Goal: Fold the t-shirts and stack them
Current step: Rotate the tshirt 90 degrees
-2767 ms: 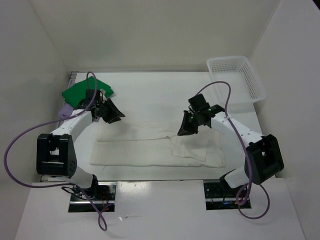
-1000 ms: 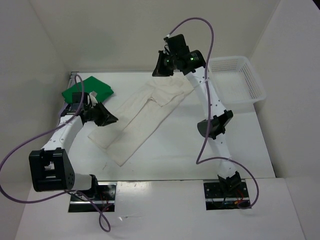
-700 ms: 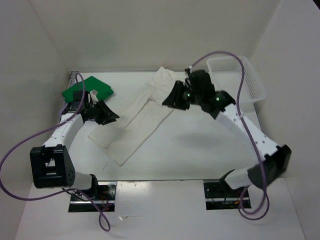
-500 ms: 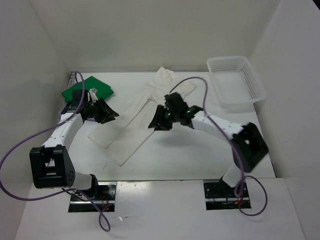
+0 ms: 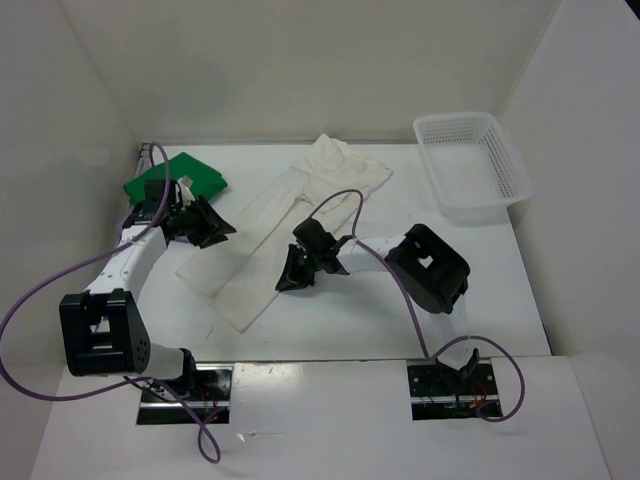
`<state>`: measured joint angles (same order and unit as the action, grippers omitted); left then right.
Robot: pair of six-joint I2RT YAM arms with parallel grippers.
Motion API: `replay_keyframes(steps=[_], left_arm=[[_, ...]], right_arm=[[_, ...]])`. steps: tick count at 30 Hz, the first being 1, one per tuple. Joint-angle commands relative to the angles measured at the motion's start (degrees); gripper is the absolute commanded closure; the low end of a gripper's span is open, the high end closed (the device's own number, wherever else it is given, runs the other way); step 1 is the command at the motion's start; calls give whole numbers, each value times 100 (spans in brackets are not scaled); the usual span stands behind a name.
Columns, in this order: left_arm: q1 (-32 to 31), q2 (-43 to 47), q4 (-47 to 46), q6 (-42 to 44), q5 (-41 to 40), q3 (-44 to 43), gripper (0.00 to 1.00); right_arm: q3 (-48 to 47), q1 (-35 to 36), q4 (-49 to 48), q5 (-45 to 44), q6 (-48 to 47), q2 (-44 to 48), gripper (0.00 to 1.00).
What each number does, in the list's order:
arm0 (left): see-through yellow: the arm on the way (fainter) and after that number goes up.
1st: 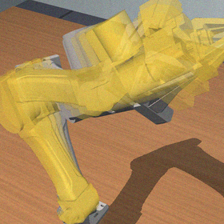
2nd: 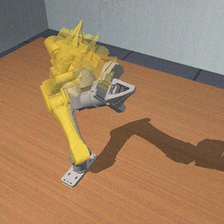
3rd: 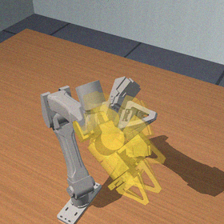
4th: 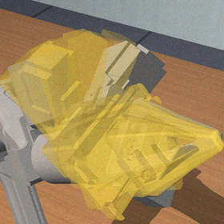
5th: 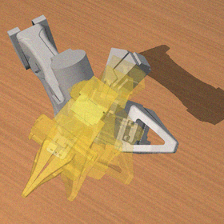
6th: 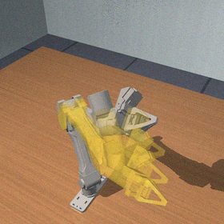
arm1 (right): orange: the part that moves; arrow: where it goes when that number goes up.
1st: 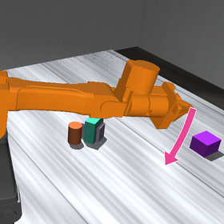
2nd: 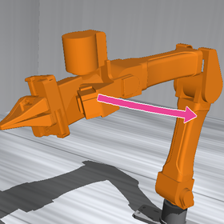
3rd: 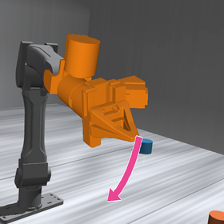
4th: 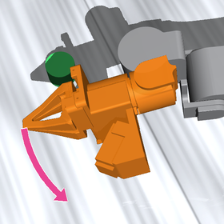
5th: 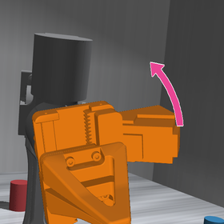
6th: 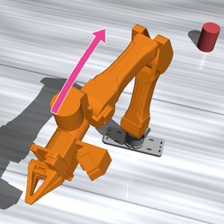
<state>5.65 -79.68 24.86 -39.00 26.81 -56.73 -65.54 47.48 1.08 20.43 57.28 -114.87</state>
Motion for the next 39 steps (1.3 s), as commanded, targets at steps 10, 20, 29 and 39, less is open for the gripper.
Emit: replay_keyframes(steps=[10, 20, 29, 39], left_arm=[[-748, -196, 27, 385, -343, 136, 52], [-2050, -373, 782, 332, -667, 741, 46], [-1576, 699, 1591, -546, -1434, 1269, 44], [-1558, 59, 2023, -758, -1591, 1393, 44]], right_arm=[[1876, -853, 1357, -619, -393, 2340, 100], [3512, -1945, 2273, -321, -218, 5209, 47], [4339, -663, 1379, -30, 933, 5405, 46], [4147, 673, 393, -91, 1198, 4105, 45]])
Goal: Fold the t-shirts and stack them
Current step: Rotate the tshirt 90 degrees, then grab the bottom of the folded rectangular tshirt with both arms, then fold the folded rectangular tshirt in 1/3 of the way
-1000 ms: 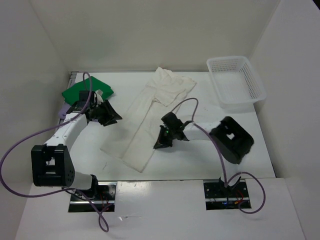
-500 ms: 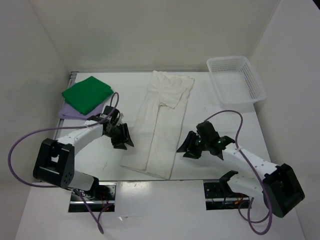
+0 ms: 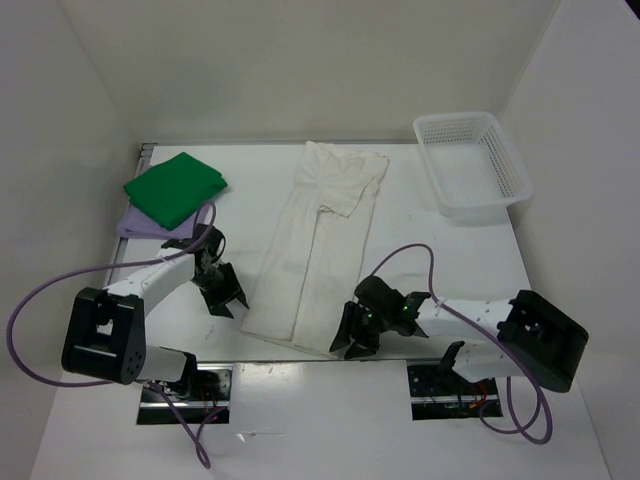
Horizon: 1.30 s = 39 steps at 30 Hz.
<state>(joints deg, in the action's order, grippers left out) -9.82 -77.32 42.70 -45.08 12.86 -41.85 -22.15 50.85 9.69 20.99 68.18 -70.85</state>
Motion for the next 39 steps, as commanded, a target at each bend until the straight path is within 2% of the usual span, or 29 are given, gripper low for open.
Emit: replay_keyframes(steps=[1, 6, 9, 13, 16, 17, 20, 21, 25, 28, 29, 32, 33, 39], left_arm=[[-63, -300, 239, -150, -196, -96, 44], [-397, -864, 239, -150, -196, -96, 46], [-573, -1004, 239, -150, -144, -96, 51], [-573, -1057, 178, -150, -144, -96, 64], [-573, -978, 178, -150, -91, -96, 80], [-573, -900, 178, -89, -30, -96, 89], [-573, -715, 178, -36, 110, -96, 100], [-573, -619, 247, 42, 163, -148, 100], [-521, -311, 397, 175, 401, -823, 100], [-362, -310, 205, 123, 743, -1623, 100], [-362, -458, 82, 122, 744, -1825, 100], [-301, -888, -567, -45, 858, -2641, 100], [-301, -1064, -683, -106, 858, -2836, 100], [-301, -2716, -1228, -229, 658, -4154, 100]], right_arm=[[-193, 407, -468, -148, 108, -515, 45], [-88, 522, -635, -315, 221, -510, 46], [-88, 522, -635, -429, 222, -386, 48], [-88, 522, -635, -429, 222, -447, 55], [-201, 522, -583, -490, 222, -500, 66], [-202, 522, -583, -491, 222, -500, 75], [-447, 522, -311, -552, 160, -422, 87], [-535, 522, -206, -613, 99, -360, 92], [-1420, 461, 795, -1053, -243, 27, 95], [-1757, -415, 1315, -861, -787, 308, 96], [-1827, -1018, 1446, -808, -1137, 361, 96], [-2266, -1874, 1658, -597, -1884, 309, 96], [-2511, -2347, 1659, -518, -2044, 117, 96], [-3636, -3334, 1475, -271, -2907, -1166, 96]])
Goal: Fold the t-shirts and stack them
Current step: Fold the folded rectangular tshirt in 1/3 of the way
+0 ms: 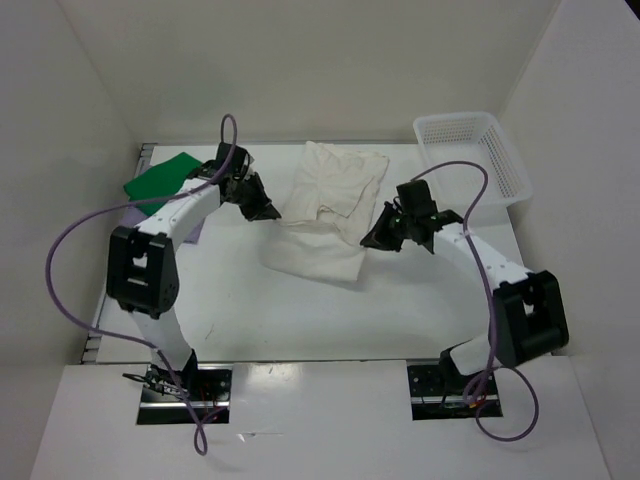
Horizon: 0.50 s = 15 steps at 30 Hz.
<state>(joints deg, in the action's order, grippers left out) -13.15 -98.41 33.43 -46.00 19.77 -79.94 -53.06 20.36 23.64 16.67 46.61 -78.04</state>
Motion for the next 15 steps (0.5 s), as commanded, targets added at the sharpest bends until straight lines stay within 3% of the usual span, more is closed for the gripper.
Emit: replay_keyframes(steps=[1, 8, 15], left_arm=[[31, -975, -302, -190, -35, -738, 100], [-21, -2392, -215, -190, -325, -2444, 100], [-21, -3060, -267, -313, -702, -3052, 100]], right_arm=[[-661, -374, 80, 162, -828, -823, 96], [-1372, -963, -175, 162, -1233, -1995, 96], [-1971, -1069, -333, 109, -1356, -2865, 96]])
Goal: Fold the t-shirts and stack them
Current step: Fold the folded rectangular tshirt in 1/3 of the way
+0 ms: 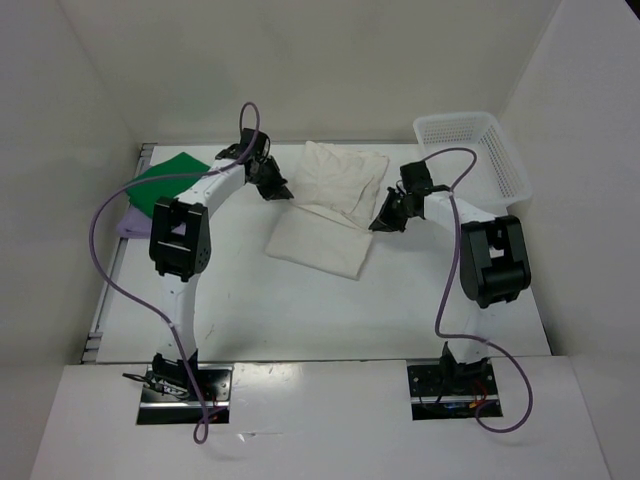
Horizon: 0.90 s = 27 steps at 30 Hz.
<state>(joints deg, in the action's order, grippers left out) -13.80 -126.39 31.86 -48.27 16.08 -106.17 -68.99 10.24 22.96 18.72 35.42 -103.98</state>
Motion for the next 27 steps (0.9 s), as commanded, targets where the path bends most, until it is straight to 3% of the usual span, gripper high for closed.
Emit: replay_keyframes(steps=[1, 4, 5, 8, 11, 17, 21, 22, 24, 27], left_arm=[[44, -324, -109, -138, -333, -431, 100], [115, -378, -205, -227, -500, -213, 96], [193, -300, -337, -366, -396, -63, 82], [360, 86, -917, -481, -35, 454, 60], [501, 717, -1146, -359, 124, 746, 54], [388, 1881, -1779, -288, 545, 2617, 55], [115, 1732, -1885, -218, 695, 2953, 56], [115, 1531, -1885, -157, 695, 2901, 56], [115, 1267, -1780, 1, 512, 2691, 58], [115, 967, -1639, 90, 371, 2741, 59]], right_arm=[[-500, -57, -266, -97, -237, -463, 96], [-755, -110, -354, 43, -237, -675, 96], [-808, -110, -406, 44, -237, -676, 90], [-966, -110, -354, -61, -237, -676, 69], [-967, -110, -178, 0, -299, -300, 57], [-791, 275, 7, -360, -299, 475, 51], [-624, 723, -55, -308, -150, 310, 79], [-624, 812, -124, -308, -149, 204, 92], [-790, 1057, -125, -168, -149, -102, 99], [-1053, 1278, -283, -114, -149, -498, 99]])
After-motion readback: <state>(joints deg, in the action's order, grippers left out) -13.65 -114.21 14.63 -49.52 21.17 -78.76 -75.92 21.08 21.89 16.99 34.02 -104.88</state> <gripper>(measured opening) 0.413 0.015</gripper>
